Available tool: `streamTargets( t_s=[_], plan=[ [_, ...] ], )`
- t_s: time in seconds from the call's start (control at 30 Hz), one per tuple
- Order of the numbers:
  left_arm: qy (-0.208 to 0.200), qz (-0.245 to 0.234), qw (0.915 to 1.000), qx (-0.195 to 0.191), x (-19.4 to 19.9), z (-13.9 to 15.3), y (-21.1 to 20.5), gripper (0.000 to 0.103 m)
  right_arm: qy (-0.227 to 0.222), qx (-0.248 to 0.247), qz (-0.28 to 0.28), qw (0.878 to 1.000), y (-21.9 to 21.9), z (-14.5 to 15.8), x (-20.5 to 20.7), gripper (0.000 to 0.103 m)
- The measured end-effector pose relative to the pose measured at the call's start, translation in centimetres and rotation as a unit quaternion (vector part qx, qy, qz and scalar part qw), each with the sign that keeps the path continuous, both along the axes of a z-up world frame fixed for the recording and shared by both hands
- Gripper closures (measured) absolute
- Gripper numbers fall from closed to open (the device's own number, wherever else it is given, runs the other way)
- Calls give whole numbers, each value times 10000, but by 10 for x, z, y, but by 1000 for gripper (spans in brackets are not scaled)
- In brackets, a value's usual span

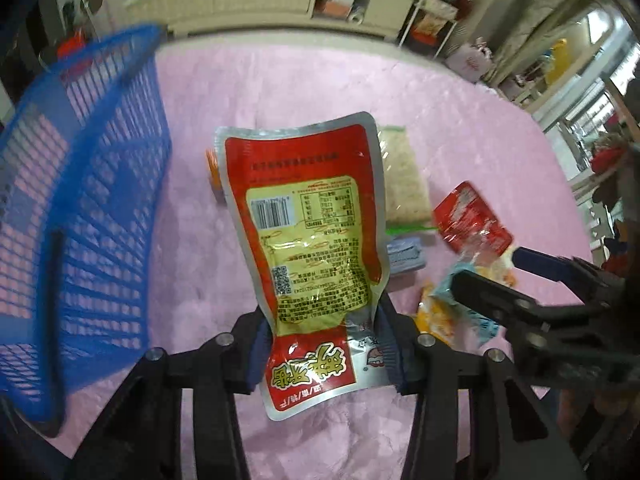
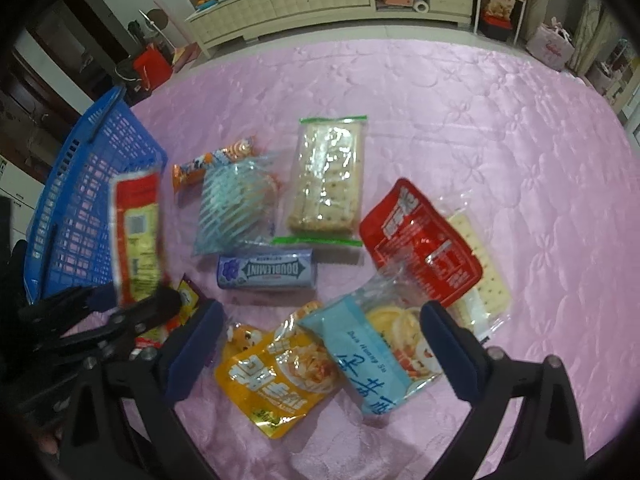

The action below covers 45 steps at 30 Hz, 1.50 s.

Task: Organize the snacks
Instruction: 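Carry the sauce packet with the left gripper into the blue basket and release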

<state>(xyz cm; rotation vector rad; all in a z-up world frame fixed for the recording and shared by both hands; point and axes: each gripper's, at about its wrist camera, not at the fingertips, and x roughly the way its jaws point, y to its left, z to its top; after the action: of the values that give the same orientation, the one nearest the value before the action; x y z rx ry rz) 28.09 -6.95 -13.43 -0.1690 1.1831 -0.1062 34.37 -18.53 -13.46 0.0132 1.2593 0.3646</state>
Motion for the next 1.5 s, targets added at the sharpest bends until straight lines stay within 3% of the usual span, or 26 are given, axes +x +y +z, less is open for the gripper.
streamTargets(
  t_s=[0.27,0.43,0.67,0.9,1.2,1.27,1.33,1.37,1.5],
  plan=[
    [-531,-58,9986,56,-8,46,29,59,-204,146,237,9994,30,13,9,5],
    [-821,20,9962,279,-15,70,48,59,-341,157,460,9982,53,18,14,5],
    [-1141,366,9913,541,-14,97,90,59,-299,-79,535,9981,82,-2,33,5],
    [-999,765,9895,715,1,87,135,59,-116,-195,473,9986,100,-27,48,5],
    [-488,688,9925,886,43,54,172,58,149,-464,328,9983,118,-58,69,6],
    [-379,598,9937,871,48,46,177,58,147,-528,303,9980,120,-63,74,11],
    [-365,529,9938,906,49,44,177,58,213,-550,279,9979,122,-68,78,31],
    [-341,483,9938,938,52,41,179,58,235,-605,257,9976,123,-70,80,36],
    [-143,354,9944,981,58,30,184,58,79,-494,196,9986,124,-68,81,41]
  ],
)
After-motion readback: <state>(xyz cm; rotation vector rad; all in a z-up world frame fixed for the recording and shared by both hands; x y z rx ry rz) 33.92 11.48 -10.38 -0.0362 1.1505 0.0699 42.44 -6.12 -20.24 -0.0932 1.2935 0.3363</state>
